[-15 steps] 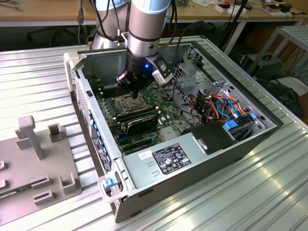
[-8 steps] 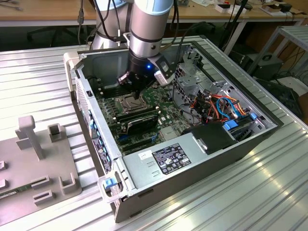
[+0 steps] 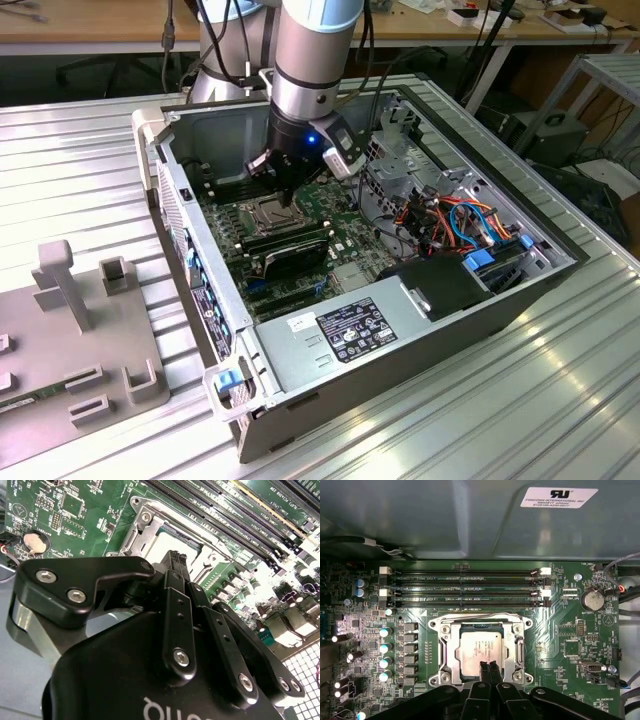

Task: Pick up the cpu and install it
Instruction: 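Install the second cpu locking lever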

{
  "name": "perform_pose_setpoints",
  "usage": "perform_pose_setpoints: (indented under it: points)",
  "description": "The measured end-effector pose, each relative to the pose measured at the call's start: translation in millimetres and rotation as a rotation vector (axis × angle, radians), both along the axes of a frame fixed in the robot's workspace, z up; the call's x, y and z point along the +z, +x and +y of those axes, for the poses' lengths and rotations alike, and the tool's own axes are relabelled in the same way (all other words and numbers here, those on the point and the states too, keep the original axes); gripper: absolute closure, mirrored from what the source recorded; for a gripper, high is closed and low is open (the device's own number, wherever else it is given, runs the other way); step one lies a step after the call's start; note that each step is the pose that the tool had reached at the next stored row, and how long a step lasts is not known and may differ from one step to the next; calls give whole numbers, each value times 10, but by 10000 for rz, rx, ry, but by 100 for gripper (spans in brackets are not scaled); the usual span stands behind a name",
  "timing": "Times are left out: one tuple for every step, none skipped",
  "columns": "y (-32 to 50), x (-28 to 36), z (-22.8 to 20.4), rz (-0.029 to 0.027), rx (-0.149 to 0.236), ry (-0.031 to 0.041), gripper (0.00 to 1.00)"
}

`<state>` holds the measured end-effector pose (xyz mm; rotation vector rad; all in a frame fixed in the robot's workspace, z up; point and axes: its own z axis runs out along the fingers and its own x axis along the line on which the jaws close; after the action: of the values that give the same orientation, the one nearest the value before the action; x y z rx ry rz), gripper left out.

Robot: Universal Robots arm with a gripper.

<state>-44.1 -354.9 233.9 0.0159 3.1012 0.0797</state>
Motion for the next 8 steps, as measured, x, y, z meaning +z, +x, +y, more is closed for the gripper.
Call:
perform_pose_setpoints:
  points:
    - [1, 0, 0, 0, 1, 0, 89]
    - [1, 0, 0, 0, 1, 0, 89]
    - [0, 0, 0, 0, 0, 0, 89]
    - [1, 0, 0, 0, 0, 0, 89]
    - [1, 0, 0, 0, 0, 0, 89]
    - [1, 0, 0, 0, 0, 0, 89]
    - [0, 2, 0, 0, 0, 0, 89]
    - [0, 14, -1, 1, 0, -1, 89]
